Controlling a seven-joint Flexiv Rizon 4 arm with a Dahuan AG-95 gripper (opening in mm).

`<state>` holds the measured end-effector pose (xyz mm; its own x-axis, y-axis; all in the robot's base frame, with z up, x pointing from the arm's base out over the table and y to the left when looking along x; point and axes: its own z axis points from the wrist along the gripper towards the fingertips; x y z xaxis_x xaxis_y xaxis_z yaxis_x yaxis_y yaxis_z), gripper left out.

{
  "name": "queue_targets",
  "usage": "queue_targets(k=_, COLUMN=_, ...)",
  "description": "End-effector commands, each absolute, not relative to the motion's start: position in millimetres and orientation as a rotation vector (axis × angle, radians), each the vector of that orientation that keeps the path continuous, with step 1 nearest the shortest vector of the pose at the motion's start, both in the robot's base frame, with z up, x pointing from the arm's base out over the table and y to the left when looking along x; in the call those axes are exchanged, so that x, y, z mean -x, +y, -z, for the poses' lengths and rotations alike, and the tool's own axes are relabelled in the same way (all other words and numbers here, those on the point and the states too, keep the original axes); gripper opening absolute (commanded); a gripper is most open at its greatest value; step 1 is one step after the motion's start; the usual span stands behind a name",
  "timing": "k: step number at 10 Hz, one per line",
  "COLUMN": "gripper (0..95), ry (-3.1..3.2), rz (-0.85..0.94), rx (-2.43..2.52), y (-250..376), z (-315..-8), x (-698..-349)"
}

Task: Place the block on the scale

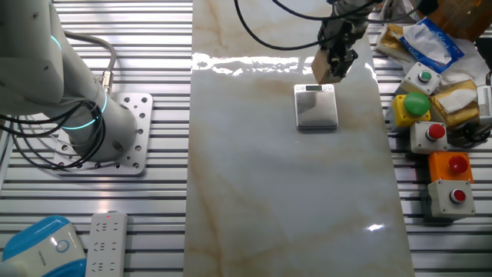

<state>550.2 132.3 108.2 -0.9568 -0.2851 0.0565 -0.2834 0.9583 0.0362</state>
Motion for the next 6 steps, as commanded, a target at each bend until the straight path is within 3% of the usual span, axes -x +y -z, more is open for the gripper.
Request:
queue_targets(k=1, gripper=0.0, ry=-3.035, rz=0.031, rx=-0.286, y=133.1, z=-107.1, x=-551.5)
queue_targets(k=6, gripper=0.0, ry=-3.049, rz=0.018, rx=-0.057, y=133.1, z=-107.1, x=-551.5)
